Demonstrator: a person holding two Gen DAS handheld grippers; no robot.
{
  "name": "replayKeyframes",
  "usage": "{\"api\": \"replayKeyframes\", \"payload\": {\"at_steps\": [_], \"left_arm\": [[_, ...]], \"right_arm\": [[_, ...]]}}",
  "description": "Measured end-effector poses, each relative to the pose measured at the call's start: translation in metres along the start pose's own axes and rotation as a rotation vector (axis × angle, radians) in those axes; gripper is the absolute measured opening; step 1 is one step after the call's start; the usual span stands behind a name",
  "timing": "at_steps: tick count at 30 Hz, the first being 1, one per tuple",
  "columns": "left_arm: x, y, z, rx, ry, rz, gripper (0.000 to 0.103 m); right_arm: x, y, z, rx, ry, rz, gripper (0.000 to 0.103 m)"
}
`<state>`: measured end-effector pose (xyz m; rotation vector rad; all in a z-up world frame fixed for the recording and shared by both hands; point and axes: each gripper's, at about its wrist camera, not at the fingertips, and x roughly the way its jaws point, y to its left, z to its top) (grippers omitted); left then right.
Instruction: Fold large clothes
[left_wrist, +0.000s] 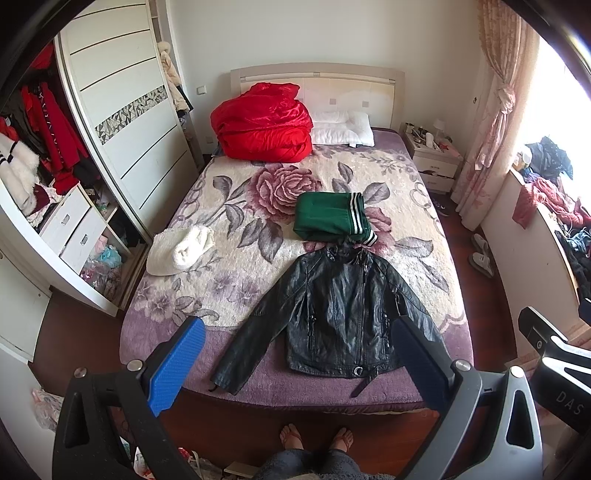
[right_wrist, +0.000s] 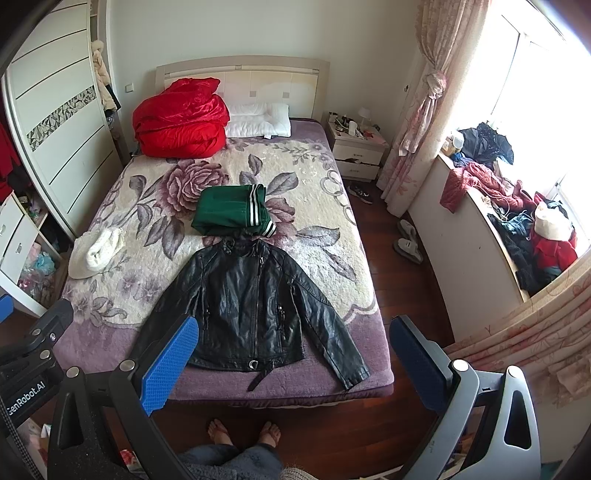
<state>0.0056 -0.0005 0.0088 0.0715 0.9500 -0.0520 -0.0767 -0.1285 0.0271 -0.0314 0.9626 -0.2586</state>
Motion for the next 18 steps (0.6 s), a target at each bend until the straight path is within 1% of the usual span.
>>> {"api": "replayKeyframes", "payload": {"at_steps": [5,7,11,15,18], "left_arm": [[-0.001,0.000,0.002,-0.001,0.000,-0.001,0.103],[-0.004,-0.004,0.012,-0.001,-0.002,0.000,0.103],[-0.006,-0.003,0.017,-0.001,-0.001,-0.002,0.103],[-0.009,-0.004,0.024,-0.002,-0.003,-0.003,0.103],[-0.011,-0.008,0.026,-0.002,-0.005,-0.002,0.103]], "right_arm": [[0.001,-0.001,-0.002,0.002,-0.001,0.001,0.103],[-0.001,0.000,0.000,0.000,-0.001,0.001,0.103],[0.000,-0.002,-0.004,0.003,-0.003,0.002,0.103],[-0.001,0.006,0.007,0.002,-0.005,0.002,0.103],[-0.002,0.004,0.007,0.007,-0.004,0.008,0.103]]}}
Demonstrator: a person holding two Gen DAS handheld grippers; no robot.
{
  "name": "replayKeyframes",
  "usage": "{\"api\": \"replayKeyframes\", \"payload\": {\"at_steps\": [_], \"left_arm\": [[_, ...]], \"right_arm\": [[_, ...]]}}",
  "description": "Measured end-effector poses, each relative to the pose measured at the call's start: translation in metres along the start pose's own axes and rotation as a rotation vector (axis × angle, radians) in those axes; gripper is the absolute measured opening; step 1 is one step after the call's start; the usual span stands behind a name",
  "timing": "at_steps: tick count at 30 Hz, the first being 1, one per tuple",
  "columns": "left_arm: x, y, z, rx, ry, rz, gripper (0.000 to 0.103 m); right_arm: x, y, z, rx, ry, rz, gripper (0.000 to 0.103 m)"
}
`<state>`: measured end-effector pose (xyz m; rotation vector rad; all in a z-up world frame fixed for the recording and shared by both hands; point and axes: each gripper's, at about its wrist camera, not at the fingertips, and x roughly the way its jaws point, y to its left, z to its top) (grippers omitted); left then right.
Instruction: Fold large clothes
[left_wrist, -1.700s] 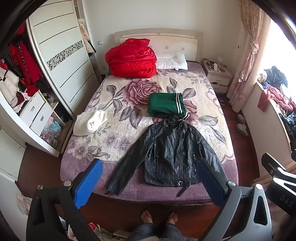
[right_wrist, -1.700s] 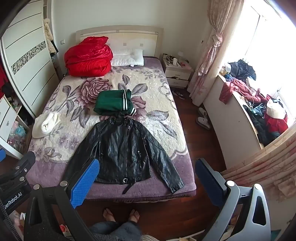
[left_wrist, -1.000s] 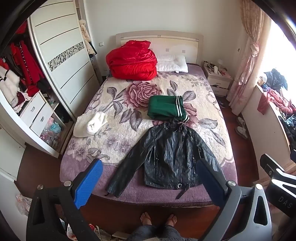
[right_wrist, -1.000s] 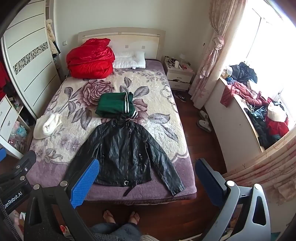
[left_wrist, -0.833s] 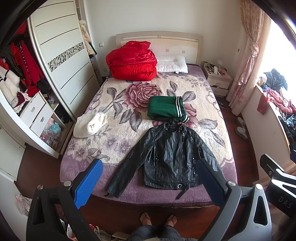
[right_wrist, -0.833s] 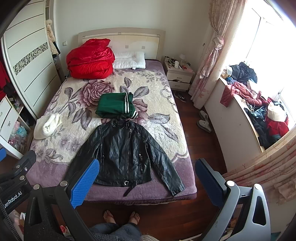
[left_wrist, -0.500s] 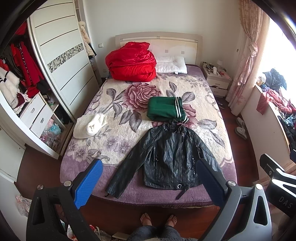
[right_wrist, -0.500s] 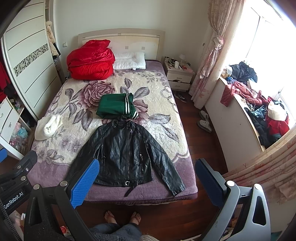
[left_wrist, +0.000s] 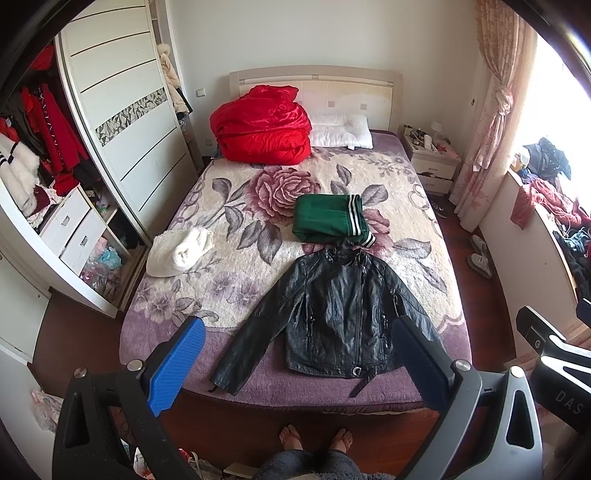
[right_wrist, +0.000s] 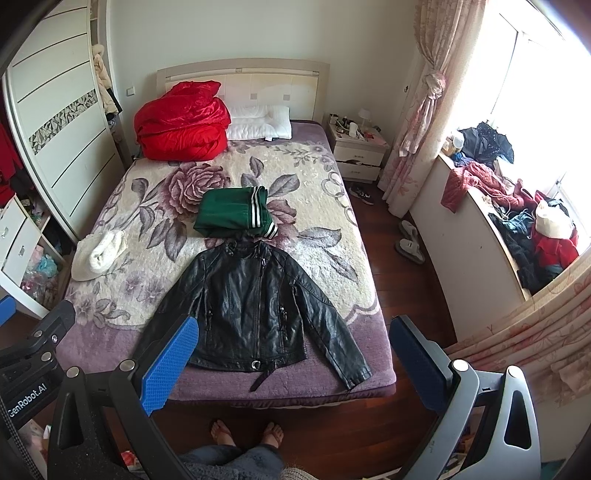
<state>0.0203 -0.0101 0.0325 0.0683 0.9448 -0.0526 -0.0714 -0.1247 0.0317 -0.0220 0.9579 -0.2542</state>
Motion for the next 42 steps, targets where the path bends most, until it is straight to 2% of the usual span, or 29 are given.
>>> {"api": "replayKeyframes", "payload": {"at_steps": [1,7,35,42], "left_arm": [[-0.001,0.000,0.001,0.000,0.000,0.000,0.103],[-0.014,-0.005,0.005,0.001,-0.008,0.001,0.103],[-0.012,0.005,0.008,0.001,-0.020,-0.002,0.103],[-0.013,0.007,0.013,0.000,-0.023,-0.005,0.103]], "right_arm": [[-0.006,0.011,0.011,-0.001,0.000,-0.001,0.103],[-0.011,0.016,0.021,0.000,-0.003,0.004,0.103],[-0.015,0.014,0.018,0.006,-0.014,0.007,0.103],[-0.018,0.027,0.040,0.006,-0.014,-0.003,0.103]]}}
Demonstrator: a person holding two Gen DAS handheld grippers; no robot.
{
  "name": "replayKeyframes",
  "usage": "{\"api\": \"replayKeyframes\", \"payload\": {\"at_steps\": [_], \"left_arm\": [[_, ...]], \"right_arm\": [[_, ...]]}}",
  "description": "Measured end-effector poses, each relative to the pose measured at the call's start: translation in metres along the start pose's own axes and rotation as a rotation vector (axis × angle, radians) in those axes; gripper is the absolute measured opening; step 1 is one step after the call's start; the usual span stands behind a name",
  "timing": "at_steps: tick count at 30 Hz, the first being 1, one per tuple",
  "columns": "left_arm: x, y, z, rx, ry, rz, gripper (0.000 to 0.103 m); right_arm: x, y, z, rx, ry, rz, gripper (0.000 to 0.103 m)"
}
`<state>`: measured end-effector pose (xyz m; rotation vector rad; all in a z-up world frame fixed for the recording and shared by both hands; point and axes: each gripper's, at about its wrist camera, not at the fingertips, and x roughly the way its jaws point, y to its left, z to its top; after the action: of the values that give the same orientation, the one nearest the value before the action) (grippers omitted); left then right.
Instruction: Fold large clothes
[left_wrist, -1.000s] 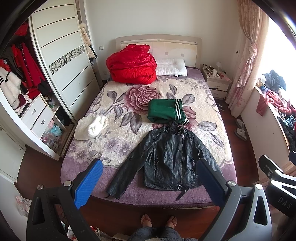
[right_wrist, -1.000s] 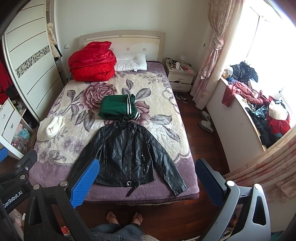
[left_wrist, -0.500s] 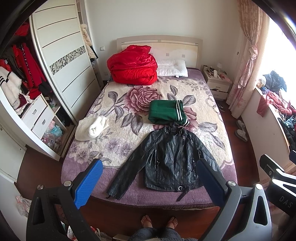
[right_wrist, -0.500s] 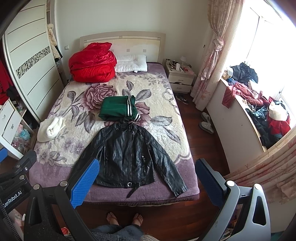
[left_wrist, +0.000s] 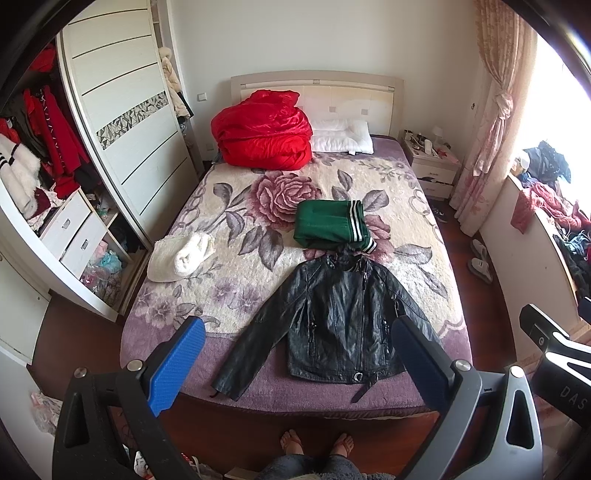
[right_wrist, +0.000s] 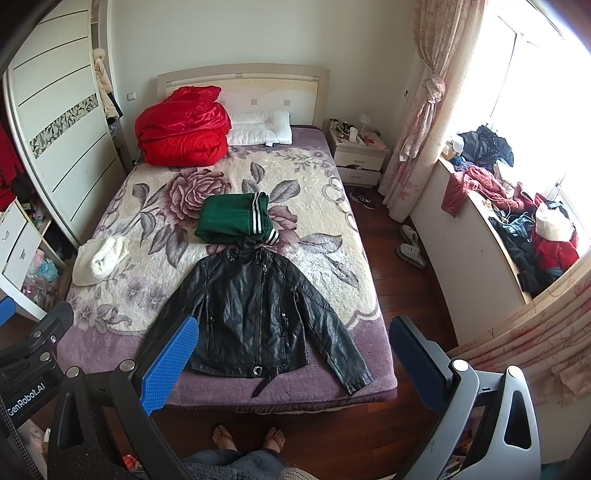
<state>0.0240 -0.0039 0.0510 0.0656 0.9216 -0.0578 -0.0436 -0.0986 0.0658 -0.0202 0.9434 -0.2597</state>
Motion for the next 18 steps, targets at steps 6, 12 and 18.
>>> {"api": "replayKeyframes", "payload": {"at_steps": [6,12,18], "left_arm": [[0.006,-0.001,0.003,0.001,0.002,-0.007,0.103],[0.035,0.001,0.009,0.041,-0.016,0.019,0.103],[0.114,0.003,0.001,0.068,-0.051,0.092,0.103]], "right_arm": [[0.004,-0.004,-0.003,0.001,-0.001,-0.002,0.103],[0.020,-0.008,-0.009,0.038,0.013,-0.010,0.103],[0.103,-0.037,-0.033,0.169,0.089,-0.005,0.103]]}}
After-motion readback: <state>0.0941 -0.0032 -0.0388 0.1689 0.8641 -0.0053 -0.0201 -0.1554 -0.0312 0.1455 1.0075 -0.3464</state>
